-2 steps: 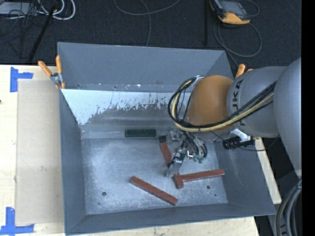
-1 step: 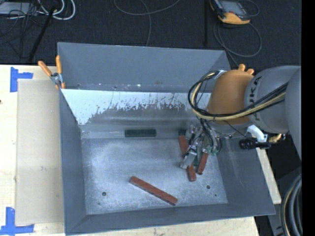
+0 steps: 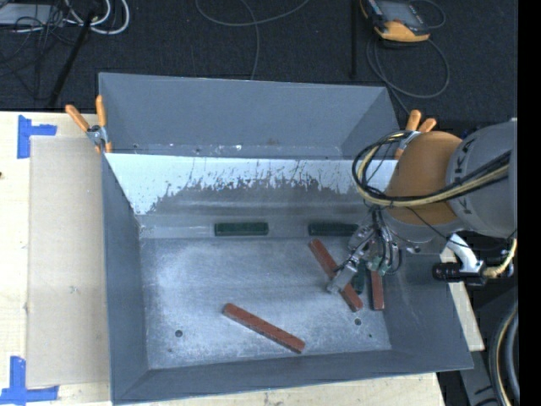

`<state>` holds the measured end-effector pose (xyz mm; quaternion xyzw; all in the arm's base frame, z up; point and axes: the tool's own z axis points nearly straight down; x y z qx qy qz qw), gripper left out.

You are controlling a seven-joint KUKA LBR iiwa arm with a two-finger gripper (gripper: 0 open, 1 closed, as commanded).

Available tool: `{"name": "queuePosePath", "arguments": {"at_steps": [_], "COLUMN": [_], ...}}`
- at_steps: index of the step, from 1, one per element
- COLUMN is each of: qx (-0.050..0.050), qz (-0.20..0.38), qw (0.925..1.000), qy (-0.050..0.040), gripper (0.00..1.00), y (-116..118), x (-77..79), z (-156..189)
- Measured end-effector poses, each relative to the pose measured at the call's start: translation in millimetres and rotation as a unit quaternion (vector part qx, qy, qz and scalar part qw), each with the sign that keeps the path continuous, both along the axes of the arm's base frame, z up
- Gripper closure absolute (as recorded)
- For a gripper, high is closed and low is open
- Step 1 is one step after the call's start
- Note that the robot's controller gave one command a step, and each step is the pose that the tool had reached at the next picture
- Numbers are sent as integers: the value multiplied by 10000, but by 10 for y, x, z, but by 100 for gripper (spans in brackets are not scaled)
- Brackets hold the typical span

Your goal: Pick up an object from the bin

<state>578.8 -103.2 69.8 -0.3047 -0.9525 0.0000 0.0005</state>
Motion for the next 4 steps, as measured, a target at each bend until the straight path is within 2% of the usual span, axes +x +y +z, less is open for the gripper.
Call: {"name": "queuePosePath", "arguments": {"at_steps": [1, 2, 3, 4], "qx": [4, 1, -6, -13], "qz": [-4, 25, -27, 193], "qw": [10000, 10000, 10000, 9998], "qy": [4, -26, -34, -51], "gripper": [100, 100, 100, 100], "y": [5, 80, -20, -224], "x": [-2, 7, 104, 143], "z": [-5, 520, 1043, 1962]}}
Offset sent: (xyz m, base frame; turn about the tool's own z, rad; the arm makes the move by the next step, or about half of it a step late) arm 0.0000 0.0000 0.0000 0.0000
